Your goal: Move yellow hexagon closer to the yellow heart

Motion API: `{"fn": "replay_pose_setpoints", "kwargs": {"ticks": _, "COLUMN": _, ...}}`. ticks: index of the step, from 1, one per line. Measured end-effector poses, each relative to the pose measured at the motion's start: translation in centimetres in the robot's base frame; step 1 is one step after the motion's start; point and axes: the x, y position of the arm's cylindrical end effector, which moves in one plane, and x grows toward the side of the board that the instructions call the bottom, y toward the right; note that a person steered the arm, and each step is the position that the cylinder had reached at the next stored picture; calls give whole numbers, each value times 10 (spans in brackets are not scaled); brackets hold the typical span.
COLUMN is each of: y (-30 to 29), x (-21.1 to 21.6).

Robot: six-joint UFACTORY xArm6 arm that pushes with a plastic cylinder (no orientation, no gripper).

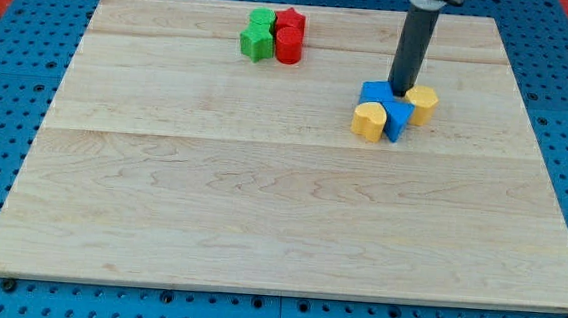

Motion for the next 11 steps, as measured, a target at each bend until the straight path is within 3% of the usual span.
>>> {"fn": "replay_pose_setpoints", "kwargs": {"ticks": 2, "y": -33, "x": 102}}
{"fn": "replay_pose_setpoints", "kwargs": {"ticks": 5, "y": -86, "x": 130}}
{"fn": "replay_pose_setpoints", "kwargs": {"ticks": 6, "y": -44, "x": 190}}
{"fn": "replay_pose_setpoints", "kwargs": {"ticks": 7, "y": -5, "x": 214}}
{"fn": "replay_pose_setpoints", "kwargs": {"ticks": 8, "y": 78, "x": 198}}
{"fn": "replay_pose_setpoints", "kwargs": {"ticks": 9, "y": 134, "x": 137}}
{"fn": "replay_pose_setpoints", "kwargs": {"ticks": 10, "y": 134, "x": 78}}
{"fn": "replay_pose_setpoints", "kwargs": {"ticks": 11, "y": 89, "x": 10}}
